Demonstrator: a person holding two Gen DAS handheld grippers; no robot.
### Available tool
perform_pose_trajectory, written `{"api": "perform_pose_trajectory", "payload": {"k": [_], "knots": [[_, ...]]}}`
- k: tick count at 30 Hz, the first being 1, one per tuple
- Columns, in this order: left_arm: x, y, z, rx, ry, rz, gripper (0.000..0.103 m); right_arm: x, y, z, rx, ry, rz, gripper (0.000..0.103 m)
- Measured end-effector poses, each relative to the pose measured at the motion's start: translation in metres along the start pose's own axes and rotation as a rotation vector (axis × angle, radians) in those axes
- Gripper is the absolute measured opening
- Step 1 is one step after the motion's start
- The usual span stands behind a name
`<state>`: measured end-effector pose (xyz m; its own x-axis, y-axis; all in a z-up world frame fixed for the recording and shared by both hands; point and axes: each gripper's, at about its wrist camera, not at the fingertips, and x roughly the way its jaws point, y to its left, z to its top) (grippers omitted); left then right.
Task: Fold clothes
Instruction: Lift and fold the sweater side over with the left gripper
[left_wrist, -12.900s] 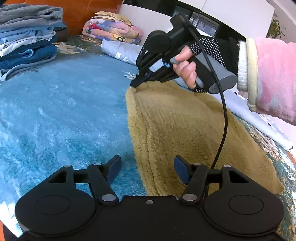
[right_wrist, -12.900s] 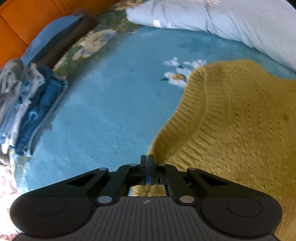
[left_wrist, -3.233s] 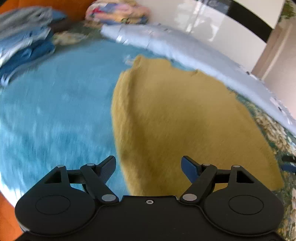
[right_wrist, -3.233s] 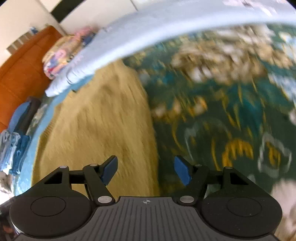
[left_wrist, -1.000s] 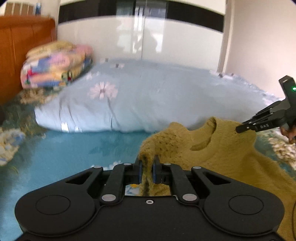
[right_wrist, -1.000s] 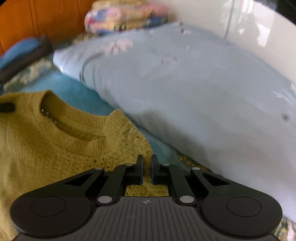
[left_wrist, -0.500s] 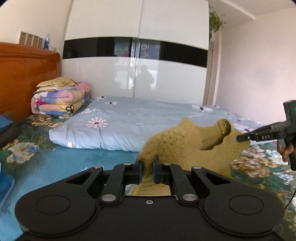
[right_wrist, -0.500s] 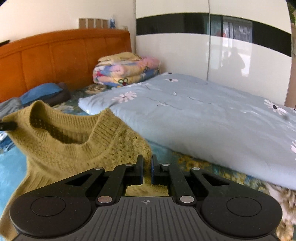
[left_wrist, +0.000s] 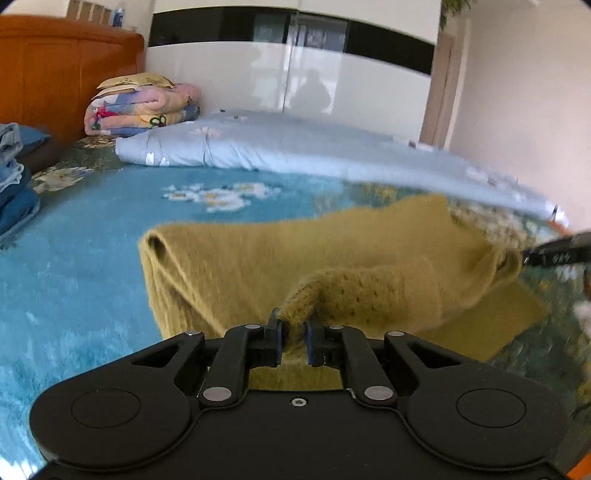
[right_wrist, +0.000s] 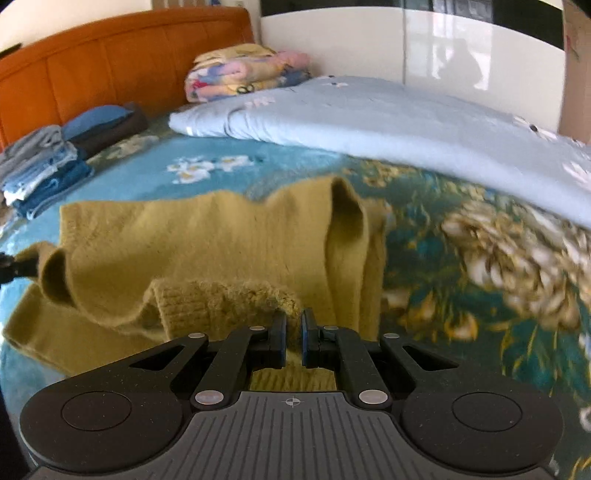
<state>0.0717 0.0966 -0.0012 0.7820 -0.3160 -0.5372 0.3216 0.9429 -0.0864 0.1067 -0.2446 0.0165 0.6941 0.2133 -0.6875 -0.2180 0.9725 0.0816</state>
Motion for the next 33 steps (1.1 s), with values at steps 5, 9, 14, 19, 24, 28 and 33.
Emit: {"api": "perform_pose_trajectory", "payload": {"k": [5, 9, 14, 19, 24, 28, 33], "knots": [[0.0, 0.0, -0.016, -0.033, 0.019, 0.031, 0.022, 0.0, 0.004, -0.014, 0.008, 0.029, -0.001, 0.007], [-0.019, 0.0, -0.02, -0.084, -0.005, 0.033, 0.038, -0.011, 0.005, -0.027, 0.005, 0.039, 0.008, 0.009], [-0.045, 0.009, -0.014, -0.205, -0.049, 0.028, 0.053, -0.034, -0.004, -0.033, 0.079, 0.011, 0.045, 0.021], [-0.056, 0.031, -0.009, -0.477, -0.054, -0.031, 0.055, -0.049, -0.017, -0.033, 0.234, -0.02, 0.14, 0.033], [-0.054, 0.036, -0.017, -0.617, -0.004, -0.05, 0.055, -0.033, -0.015, -0.033, 0.344, 0.022, 0.209, 0.042], [-0.048, 0.035, -0.026, -0.716, 0.036, -0.062, 0.06, -0.021, -0.016, -0.034, 0.417, 0.061, 0.238, 0.048], [-0.036, 0.043, -0.032, -0.899, 0.096, -0.14, 0.062, -0.015, -0.025, -0.036, 0.561, 0.067, 0.25, 0.07]]}}
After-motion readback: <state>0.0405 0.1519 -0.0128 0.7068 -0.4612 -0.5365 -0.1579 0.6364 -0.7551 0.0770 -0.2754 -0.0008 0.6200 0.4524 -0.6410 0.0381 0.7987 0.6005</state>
